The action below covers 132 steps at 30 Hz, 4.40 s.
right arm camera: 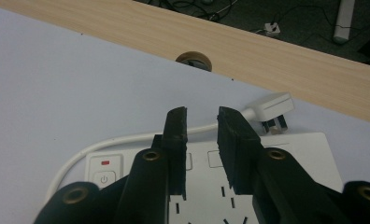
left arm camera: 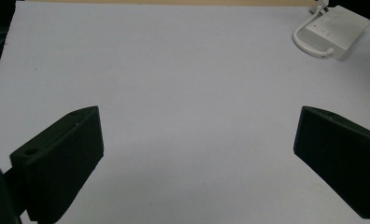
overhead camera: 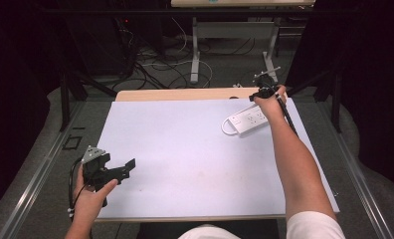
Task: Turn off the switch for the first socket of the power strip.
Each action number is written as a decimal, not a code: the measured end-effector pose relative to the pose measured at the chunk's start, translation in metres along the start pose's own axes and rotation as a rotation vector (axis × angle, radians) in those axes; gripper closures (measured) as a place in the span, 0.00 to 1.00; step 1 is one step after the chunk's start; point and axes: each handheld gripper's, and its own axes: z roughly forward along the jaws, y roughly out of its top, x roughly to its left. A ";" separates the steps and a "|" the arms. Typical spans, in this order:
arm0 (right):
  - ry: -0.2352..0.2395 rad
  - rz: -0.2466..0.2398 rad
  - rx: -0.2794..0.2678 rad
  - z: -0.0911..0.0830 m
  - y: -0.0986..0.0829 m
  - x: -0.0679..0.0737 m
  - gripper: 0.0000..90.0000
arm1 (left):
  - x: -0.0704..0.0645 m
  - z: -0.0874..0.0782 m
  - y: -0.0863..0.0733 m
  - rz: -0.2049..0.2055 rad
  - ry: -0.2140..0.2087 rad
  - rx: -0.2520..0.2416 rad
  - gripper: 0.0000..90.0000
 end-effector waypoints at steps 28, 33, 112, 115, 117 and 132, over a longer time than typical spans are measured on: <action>-0.008 -0.019 0.104 0.031 -0.010 0.007 1.00 | 0.002 0.000 -0.001 -0.010 0.001 0.000 0.02; -0.015 -0.018 0.130 0.038 -0.013 0.009 1.00 | 0.002 0.001 -0.001 -0.006 0.000 0.007 0.02; -0.030 0.027 0.142 0.052 -0.026 0.007 1.00 | 0.002 0.005 -0.003 0.002 -0.005 0.016 0.02; -0.031 0.028 0.143 0.052 -0.026 0.007 1.00 | 0.002 0.004 -0.003 0.003 -0.006 0.019 0.02; -0.031 0.029 0.143 0.052 -0.026 0.007 1.00 | 0.002 0.004 -0.003 0.003 -0.005 0.018 0.02; -0.038 0.054 0.154 0.051 -0.024 0.008 0.94 | 0.002 0.005 -0.003 0.000 -0.006 0.016 0.02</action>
